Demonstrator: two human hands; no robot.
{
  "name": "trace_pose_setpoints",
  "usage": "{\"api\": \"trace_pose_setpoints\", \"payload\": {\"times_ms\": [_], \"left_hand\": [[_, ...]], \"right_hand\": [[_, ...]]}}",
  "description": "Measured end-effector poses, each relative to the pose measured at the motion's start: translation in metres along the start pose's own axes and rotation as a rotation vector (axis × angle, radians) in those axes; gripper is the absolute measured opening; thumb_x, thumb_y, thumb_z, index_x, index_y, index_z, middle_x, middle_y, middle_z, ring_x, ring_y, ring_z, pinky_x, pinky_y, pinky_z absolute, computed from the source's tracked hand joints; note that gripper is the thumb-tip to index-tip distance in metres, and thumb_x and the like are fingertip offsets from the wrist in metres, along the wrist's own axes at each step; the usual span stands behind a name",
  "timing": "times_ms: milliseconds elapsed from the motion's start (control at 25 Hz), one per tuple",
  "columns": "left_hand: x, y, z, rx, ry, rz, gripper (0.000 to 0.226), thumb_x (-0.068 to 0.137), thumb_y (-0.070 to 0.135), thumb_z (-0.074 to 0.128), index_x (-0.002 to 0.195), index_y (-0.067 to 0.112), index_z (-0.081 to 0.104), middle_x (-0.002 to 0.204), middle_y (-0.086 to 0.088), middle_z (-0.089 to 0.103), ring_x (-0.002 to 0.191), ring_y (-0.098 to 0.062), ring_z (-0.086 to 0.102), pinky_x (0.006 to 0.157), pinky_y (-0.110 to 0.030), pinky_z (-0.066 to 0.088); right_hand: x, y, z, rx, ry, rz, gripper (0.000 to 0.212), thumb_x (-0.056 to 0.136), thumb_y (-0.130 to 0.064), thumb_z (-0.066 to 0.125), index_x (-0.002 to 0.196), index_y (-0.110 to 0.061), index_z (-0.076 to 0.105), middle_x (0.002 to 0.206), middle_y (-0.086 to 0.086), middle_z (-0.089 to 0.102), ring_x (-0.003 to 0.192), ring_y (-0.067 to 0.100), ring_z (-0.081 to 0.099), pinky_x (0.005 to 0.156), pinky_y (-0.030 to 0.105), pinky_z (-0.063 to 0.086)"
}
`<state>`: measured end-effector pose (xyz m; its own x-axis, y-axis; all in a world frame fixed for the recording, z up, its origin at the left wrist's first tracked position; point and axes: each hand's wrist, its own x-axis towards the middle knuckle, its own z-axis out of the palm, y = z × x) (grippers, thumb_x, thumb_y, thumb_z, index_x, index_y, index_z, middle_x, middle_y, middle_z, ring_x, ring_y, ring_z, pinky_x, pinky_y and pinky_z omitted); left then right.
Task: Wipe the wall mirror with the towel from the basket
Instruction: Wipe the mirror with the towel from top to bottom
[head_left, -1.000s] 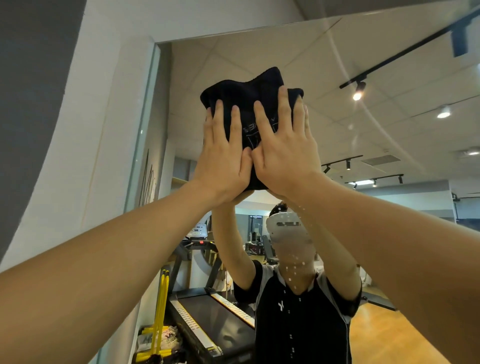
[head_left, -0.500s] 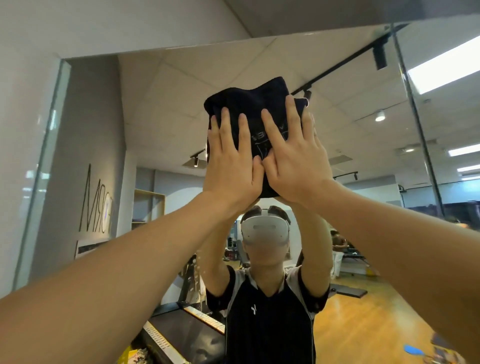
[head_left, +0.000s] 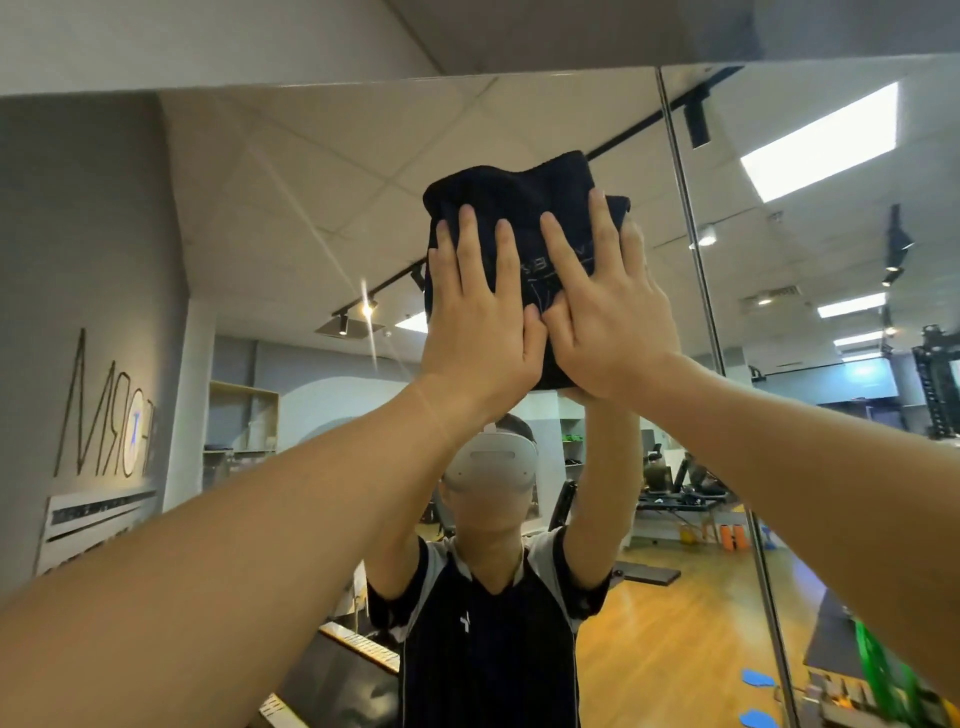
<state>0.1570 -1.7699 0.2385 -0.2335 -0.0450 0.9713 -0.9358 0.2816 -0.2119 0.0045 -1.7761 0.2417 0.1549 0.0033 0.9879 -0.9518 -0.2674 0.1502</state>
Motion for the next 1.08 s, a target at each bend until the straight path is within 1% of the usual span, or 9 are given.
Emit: {"api": "trace_pose_setpoints", "payload": {"times_ms": [120,240,400,680,920,1080], "left_hand": [[0.007,0.024,0.008,-0.010,-0.002,0.009,0.076,0.099,0.037,0.032,0.162,0.003,0.008,0.168,-0.027,-0.004,0.155,-0.046,-0.005,0.127,-0.057,0.008],[0.014,0.048,0.017,-0.003,-0.007,0.012,0.075,0.100,0.037,0.035,0.162,0.003,0.007,0.168,-0.027,-0.004,0.155,-0.046,-0.005,0.127,-0.057,0.008],[0.020,0.069,0.026,0.024,-0.010,0.025,0.075,0.101,0.038,0.032,0.162,0.004,0.006,0.168,-0.028,-0.003,0.155,-0.047,-0.003,0.126,-0.058,0.010],[0.013,0.071,0.029,0.028,0.003,0.025,0.073,0.101,0.037,0.032,0.161,0.001,0.012,0.167,-0.028,0.001,0.155,-0.047,0.001,0.126,-0.057,0.014],[-0.016,0.083,0.033,0.001,-0.008,0.041,0.073,0.099,0.038,0.029,0.160,-0.001,0.016,0.167,-0.029,0.005,0.155,-0.047,0.004,0.125,-0.057,0.018],[-0.039,0.089,0.034,-0.003,-0.050,0.053,0.075,0.098,0.039,0.026,0.161,-0.001,0.014,0.168,-0.028,0.002,0.156,-0.046,0.001,0.126,-0.057,0.015]], "right_hand": [[-0.004,0.025,-0.006,-0.013,-0.005,0.015,0.076,0.096,-0.052,0.020,0.165,-0.023,0.019,0.172,0.021,0.006,0.154,0.048,0.013,0.117,0.062,0.035],[-0.008,0.050,-0.011,-0.022,-0.003,0.038,0.077,0.094,-0.055,0.017,0.165,-0.026,0.017,0.173,0.017,0.004,0.155,0.045,0.011,0.116,0.060,0.037],[-0.013,0.072,-0.016,-0.018,-0.016,0.049,0.077,0.094,-0.054,0.016,0.165,-0.026,0.017,0.172,0.017,0.004,0.155,0.046,0.011,0.117,0.061,0.036],[-0.022,0.072,-0.017,0.017,-0.031,0.075,0.078,0.092,-0.054,0.016,0.166,-0.026,0.014,0.173,0.016,0.001,0.156,0.045,0.009,0.117,0.059,0.037],[-0.055,0.073,-0.017,0.035,-0.054,0.082,0.075,0.095,-0.048,0.022,0.166,-0.024,0.014,0.172,0.019,0.000,0.154,0.047,0.014,0.113,0.061,0.040],[-0.083,0.071,-0.017,0.048,-0.065,0.096,0.072,0.098,-0.043,0.029,0.165,-0.022,0.015,0.172,0.019,0.001,0.153,0.049,0.014,0.112,0.062,0.042]]}}
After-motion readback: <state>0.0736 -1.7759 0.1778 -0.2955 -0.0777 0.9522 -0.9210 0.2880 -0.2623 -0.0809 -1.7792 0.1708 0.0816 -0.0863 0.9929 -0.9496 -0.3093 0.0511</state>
